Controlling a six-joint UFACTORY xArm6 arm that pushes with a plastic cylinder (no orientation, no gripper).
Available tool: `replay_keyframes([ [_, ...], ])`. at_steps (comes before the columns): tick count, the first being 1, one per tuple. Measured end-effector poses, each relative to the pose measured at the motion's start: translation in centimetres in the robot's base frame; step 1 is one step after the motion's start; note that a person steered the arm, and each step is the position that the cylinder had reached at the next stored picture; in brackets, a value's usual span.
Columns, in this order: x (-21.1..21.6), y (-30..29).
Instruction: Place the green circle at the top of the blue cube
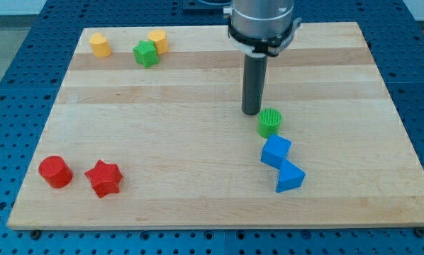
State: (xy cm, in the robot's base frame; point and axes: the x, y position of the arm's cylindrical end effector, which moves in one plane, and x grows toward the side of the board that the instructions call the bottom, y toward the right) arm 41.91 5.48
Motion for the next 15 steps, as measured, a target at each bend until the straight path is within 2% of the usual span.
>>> replay_keyframes([
  [1,-0.6,3.9],
  [3,2.0,6.0],
  [5,-1.7,4.7],
  [8,2.5,4.6],
  [9,2.3,4.9],
  [11,1.2,1.3],
  [13,2.8,1.3],
  [14,1.4,-0.1],
  [15,0.3,-6.8],
])
